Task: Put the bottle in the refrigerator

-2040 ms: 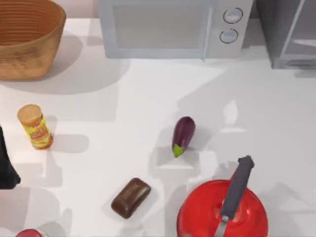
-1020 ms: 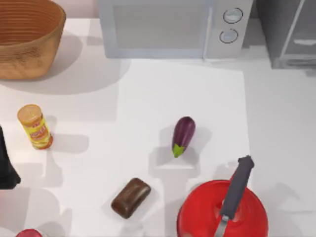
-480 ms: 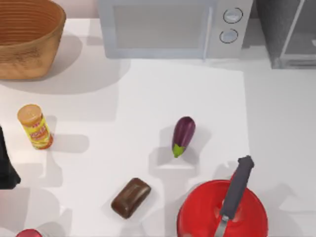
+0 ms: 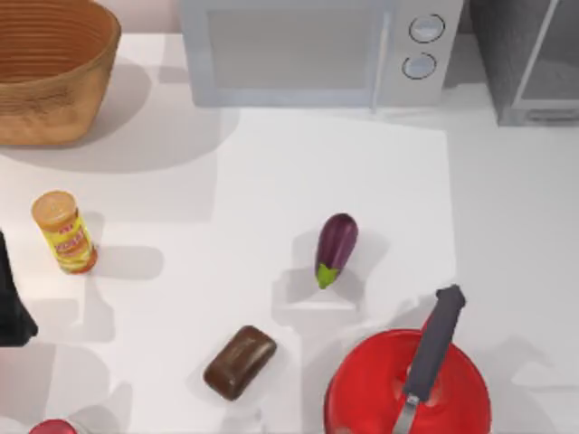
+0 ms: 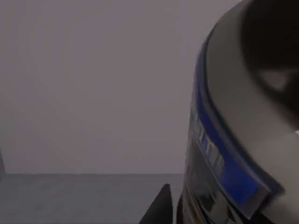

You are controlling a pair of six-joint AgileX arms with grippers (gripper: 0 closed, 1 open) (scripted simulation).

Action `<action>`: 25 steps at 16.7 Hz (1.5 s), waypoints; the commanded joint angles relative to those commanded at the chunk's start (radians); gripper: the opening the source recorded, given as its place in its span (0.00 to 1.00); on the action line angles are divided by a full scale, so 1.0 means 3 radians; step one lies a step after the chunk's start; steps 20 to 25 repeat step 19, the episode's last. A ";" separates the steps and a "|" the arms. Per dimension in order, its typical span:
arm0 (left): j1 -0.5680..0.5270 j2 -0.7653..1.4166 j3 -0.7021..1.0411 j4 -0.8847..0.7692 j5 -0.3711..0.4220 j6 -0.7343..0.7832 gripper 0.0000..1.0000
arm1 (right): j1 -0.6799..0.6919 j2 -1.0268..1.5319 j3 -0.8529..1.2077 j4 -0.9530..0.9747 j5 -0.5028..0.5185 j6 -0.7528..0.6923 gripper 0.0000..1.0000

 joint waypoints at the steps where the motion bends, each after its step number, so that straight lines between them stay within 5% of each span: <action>1: 0.0000 0.0000 0.0000 0.0000 0.0000 0.0000 1.00 | 0.0000 0.0000 0.0000 0.0000 0.0000 0.0000 0.08; 13: 0.0000 0.0000 0.0000 0.0000 0.0000 0.0000 1.00 | 0.0000 0.0000 0.0000 0.0000 0.0000 0.0000 0.98; 25: 0.0000 0.0000 0.0000 0.0000 0.0000 0.0000 1.00 | 0.0000 0.0000 0.0000 0.0000 0.0000 0.0000 1.00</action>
